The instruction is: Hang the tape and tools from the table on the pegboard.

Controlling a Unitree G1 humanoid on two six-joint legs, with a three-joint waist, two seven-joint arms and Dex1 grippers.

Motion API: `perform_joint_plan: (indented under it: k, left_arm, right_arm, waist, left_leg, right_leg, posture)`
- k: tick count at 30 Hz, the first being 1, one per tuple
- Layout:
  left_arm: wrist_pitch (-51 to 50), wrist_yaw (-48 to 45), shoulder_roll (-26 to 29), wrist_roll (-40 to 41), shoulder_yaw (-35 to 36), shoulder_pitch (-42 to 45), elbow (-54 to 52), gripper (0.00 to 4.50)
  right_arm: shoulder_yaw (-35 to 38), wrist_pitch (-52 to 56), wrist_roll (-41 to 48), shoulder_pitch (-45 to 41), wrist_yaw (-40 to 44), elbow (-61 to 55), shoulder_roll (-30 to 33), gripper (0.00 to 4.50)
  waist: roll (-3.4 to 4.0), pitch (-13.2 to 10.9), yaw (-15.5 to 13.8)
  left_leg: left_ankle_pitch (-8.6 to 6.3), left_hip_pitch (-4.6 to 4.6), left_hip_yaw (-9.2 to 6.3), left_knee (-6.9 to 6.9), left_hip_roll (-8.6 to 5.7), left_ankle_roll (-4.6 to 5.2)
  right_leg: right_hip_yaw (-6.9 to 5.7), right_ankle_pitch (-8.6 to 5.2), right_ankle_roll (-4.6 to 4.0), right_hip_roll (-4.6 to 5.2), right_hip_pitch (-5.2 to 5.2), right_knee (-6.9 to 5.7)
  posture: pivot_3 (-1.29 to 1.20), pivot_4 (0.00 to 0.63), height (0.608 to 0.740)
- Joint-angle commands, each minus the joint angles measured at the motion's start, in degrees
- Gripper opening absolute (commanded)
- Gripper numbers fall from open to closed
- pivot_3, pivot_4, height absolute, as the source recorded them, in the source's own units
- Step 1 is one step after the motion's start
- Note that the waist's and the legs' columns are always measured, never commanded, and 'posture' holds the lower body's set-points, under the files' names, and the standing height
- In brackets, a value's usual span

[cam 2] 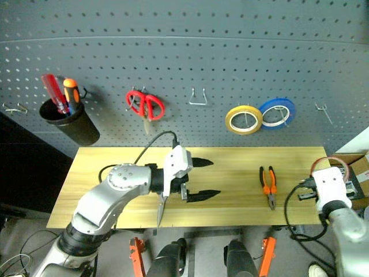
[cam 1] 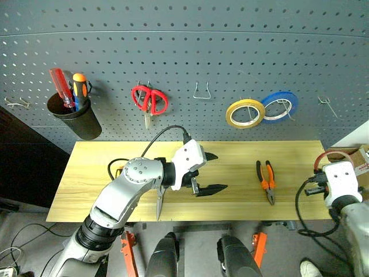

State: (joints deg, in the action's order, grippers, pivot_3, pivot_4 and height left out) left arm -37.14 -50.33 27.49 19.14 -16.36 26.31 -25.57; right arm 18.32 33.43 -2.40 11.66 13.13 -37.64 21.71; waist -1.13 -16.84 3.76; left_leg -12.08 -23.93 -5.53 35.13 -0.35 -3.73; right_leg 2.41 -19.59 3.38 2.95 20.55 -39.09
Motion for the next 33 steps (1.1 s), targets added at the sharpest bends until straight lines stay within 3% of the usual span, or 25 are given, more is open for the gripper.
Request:
perform_joint_plan:
  k: [1, 7, 12, 18, 22, 25, 30, 33]
  left_arm:
    - [1.14, 0.66, -0.94, 1.33, 1.22, 1.01, -0.95, 4.5]
    - [1.75, 1.09, -0.93, 0.94, 1.04, 1.29, -0.29, 4.5]
    - [2.42, 2.73, -1.82, 0.59, 1.94, 1.66, 0.45, 4.5]
    - [3.99, 5.64, -5.03, 1.06, 3.27, 2.63, 2.18, 4.5]
    - [0.35, 7.26, -7.88, 5.44, 5.79, 2.38, 1.39, 4.5]
    - [-2.21, 8.7, -8.89, 8.26, 8.44, 2.25, 1.54, 4.5]
    - [-3.52, 8.39, -4.71, 7.91, 10.42, 1.65, 4.56, 4.5]
    - [1.02, 2.39, 2.46, 5.05, 9.75, 0.05, 7.28, 4.5]
  right_arm:
    - [-2.99, -2.82, -4.05, -3.32, -5.26, -10.26, -1.98, 0.01]
    - [2.47, -4.93, -0.58, -15.51, -5.56, 0.59, -0.77, 0.01]
    - [5.19, -12.79, 5.58, -25.16, -2.05, 19.52, 1.04, 0.01]
    - [4.16, -19.7, 8.69, -30.39, 0.39, 33.53, 1.63, 0.01]
    - [2.71, -21.86, 8.79, -30.48, 0.58, 35.32, 1.68, 0.01]
    - [0.9, -20.51, 6.85, -25.75, -0.89, 30.6, 0.69, 0.9]
    - [-2.48, -10.24, 3.78, -16.17, -4.51, 20.18, -1.39, 2.55]
    - [-4.18, 2.1, 5.0, -12.82, -6.46, 13.92, -4.94, 3.6]
  waist:
    - [0.02, -0.1, 0.48]
    - [-0.18, -0.24, 0.8]
    - [-0.2, -0.31, 0.77]
    - [-0.18, -0.32, 0.87]
    - [-0.18, -0.32, 0.85]
    - [-0.18, -0.32, 0.85]
    - [-0.17, -0.32, 0.78]
    - [-0.11, -0.36, 1.12]
  left_leg:
    - [0.0, 0.0, 0.02, 0.0, -0.01, 0.0]
    - [0.09, 0.01, 0.01, 0.05, -0.03, 0.04]
    - [0.08, -0.04, 0.05, 0.02, -0.02, 0.06]
    - [0.08, -0.07, 0.09, 0.0, -0.02, 0.06]
    - [0.08, -0.07, 0.08, 0.01, -0.01, 0.06]
    - [0.08, -0.07, 0.06, 0.04, 0.0, 0.06]
    - [0.09, -0.08, 0.06, 0.02, 0.0, 0.05]
    - [0.09, -0.04, 0.08, 0.03, 0.01, 0.05]
  right_leg:
    - [0.03, 0.04, 0.06, 0.01, 0.01, 0.0]
    - [0.01, 0.19, 0.11, 0.01, -0.02, 0.03]
    - [0.02, 0.2, 0.09, 0.09, 0.0, 0.07]
    - [0.02, 0.19, 0.08, 0.11, 0.02, 0.09]
    - [0.03, 0.19, 0.08, 0.11, 0.03, 0.07]
    - [0.01, 0.19, 0.08, 0.11, 0.02, 0.05]
    - [0.03, 0.19, 0.08, 0.1, 0.05, 0.03]
    - [0.09, 0.19, 0.08, 0.1, 0.08, -0.04]
  posture:
    - [-0.1, 0.325, 0.74]
    - [-0.08, 0.32, 0.74]
    - [-0.07, 0.315, 0.74]
    - [-0.06, 0.307, 0.74]
    - [-0.06, 0.307, 0.74]
    - [-0.06, 0.307, 0.74]
    - [-0.07, 0.314, 0.74]
    - [-0.07, 0.32, 0.74]
